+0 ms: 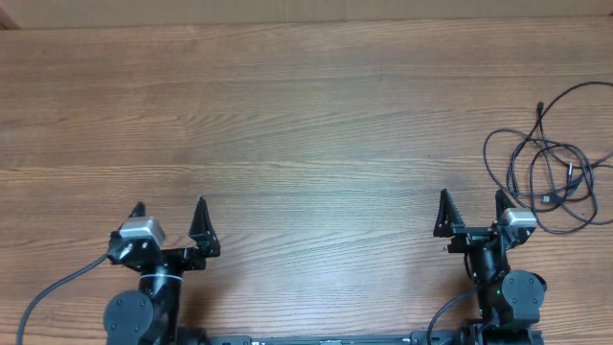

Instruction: Untangle cables

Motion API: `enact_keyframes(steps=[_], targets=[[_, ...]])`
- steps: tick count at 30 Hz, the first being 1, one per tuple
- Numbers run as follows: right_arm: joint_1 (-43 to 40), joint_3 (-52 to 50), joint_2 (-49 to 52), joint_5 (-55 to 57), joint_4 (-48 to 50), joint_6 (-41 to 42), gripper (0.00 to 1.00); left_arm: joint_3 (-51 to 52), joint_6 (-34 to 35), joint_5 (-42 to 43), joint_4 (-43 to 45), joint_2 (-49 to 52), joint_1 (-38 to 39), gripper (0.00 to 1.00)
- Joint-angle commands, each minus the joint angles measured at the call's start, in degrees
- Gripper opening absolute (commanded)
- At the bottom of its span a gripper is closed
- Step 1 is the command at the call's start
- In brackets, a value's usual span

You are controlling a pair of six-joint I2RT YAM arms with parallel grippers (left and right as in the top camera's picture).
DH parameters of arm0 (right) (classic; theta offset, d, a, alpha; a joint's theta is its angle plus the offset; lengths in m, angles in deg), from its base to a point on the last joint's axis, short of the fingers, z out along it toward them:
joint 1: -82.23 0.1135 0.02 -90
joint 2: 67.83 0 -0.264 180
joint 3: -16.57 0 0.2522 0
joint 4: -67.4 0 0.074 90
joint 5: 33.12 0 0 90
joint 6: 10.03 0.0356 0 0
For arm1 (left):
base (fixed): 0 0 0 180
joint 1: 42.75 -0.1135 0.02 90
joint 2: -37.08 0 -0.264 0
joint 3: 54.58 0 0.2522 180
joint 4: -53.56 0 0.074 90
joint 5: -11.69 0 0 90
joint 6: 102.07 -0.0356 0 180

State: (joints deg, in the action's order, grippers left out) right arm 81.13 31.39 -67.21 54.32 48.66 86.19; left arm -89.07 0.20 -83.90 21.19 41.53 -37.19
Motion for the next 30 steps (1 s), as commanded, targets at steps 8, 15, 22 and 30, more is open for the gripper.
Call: enact_keyframes(steps=[8, 15, 22, 30], targets=[[-0.09, -0.61, -0.46, -0.07, 0.37, 0.39, 1.0, 15.67, -15.72, 4.15, 28.76, -4.26, -0.42, 1.0], [-0.09, -0.61, -0.46, -0.07, 0.37, 0.39, 1.0, 20.5, -20.0, 4.15, 31.76, -4.26, -0.42, 0.99], [-0.09, -0.61, -0.46, -0.07, 0.37, 0.39, 1.0, 20.5, -19.87, 6.29, 19.56, -4.26, -0.42, 1.0], [-0.09, -0.61, -0.46, -0.07, 0.37, 0.39, 1.0, 20.48, -19.52, 7.72, 14.14, -4.26, -0.42, 1.0]])
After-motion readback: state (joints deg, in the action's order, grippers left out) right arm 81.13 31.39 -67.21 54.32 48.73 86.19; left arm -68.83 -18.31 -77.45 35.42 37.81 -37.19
